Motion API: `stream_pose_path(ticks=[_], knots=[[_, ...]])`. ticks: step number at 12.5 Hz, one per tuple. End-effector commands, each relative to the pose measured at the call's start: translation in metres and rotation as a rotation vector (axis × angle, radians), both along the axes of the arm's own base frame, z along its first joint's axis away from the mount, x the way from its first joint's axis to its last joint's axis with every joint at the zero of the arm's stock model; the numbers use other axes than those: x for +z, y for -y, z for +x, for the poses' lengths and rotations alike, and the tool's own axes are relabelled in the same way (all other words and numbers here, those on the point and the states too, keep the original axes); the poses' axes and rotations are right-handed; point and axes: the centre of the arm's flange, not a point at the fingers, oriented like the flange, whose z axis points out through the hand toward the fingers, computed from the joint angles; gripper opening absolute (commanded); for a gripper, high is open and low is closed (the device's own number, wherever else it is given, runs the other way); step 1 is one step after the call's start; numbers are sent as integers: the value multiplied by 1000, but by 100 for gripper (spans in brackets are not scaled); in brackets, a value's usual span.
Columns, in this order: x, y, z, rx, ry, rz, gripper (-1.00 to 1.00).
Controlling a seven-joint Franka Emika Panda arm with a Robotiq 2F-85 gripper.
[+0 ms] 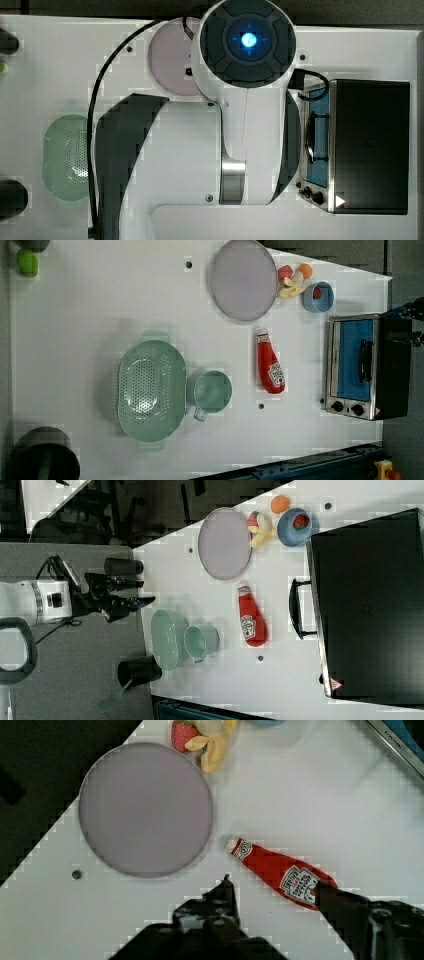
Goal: Pick Ketchup from the table and place it in strainer.
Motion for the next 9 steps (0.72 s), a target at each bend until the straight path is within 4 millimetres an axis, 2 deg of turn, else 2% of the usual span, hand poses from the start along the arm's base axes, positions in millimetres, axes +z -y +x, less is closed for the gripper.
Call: stream_pose_path(ticks=[1,3,5,9], knots=[[57,15,-102,-37,-43,-22,58],[49,14,-99,-34,-59,-21,99],[27,11,-94,-27,-105,-20,100],[-44,4,-76,10,-193,-15,100]])
